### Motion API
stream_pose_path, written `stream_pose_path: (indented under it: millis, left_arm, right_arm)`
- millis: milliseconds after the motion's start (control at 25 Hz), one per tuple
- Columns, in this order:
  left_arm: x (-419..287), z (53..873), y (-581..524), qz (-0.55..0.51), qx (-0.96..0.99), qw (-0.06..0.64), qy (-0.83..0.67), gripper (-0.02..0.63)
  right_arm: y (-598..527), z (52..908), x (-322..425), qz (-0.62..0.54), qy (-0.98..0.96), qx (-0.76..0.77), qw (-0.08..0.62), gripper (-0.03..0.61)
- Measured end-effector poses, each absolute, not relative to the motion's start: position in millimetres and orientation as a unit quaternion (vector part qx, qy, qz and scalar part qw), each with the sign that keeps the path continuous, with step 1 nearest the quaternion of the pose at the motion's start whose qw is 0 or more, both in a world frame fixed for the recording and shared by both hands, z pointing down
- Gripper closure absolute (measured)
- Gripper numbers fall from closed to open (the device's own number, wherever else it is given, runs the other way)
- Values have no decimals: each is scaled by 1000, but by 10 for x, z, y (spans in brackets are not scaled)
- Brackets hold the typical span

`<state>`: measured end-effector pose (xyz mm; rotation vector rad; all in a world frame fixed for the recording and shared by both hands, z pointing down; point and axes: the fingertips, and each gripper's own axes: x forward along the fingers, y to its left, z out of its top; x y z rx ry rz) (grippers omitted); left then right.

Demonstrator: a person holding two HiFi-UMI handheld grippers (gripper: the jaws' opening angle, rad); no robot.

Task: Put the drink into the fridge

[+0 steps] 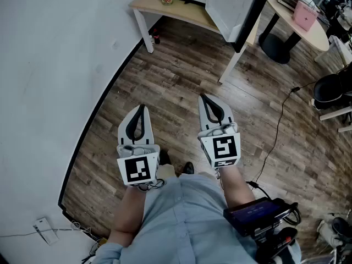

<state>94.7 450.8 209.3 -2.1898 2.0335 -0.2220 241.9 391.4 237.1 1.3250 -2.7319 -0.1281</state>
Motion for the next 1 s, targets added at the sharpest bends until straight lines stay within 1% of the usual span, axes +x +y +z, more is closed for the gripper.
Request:
stream_pose_path:
  millis: [280, 480, 520, 560, 600, 760, 920, 1000]
  left_arm:
    - [998, 2070, 4627, -73, -728, 55, 680, 606]
    - [1096, 2091, 4670, -76, -726, 69, 680, 606]
    - [1120, 2096, 4676, -76, -725, 65, 682, 606]
    - [1140, 2104, 4680, -76, -724, 59, 683, 606]
    - [1154, 2113, 4681, -77, -723, 53, 684, 606]
    - [1133, 2149, 4649, -81, -723, 53, 684, 606]
    - [1095, 2240, 4530, -75, -722, 40, 687, 606]
    - [1031, 2311, 4425, -80, -723, 45, 685, 606]
  right_arm:
    - [4034, 2370, 2443, -41, -898, 435, 52, 575]
    - [4071, 2435, 2527, -13, -906, 422, 43, 572]
    - [4073, 2459, 2541, -7, -908, 417, 42, 507]
    - [4071, 2482, 2551, 0, -910, 413, 41, 412]
    - [4063, 2496, 2562, 5, -911, 411, 39, 346]
    - [4021, 2513, 2565, 0, -909, 414, 42, 321]
    - [3908, 2588, 2527, -4, -909, 413, 55, 319]
    - [3797, 2664, 2496, -1, -908, 415, 62, 319]
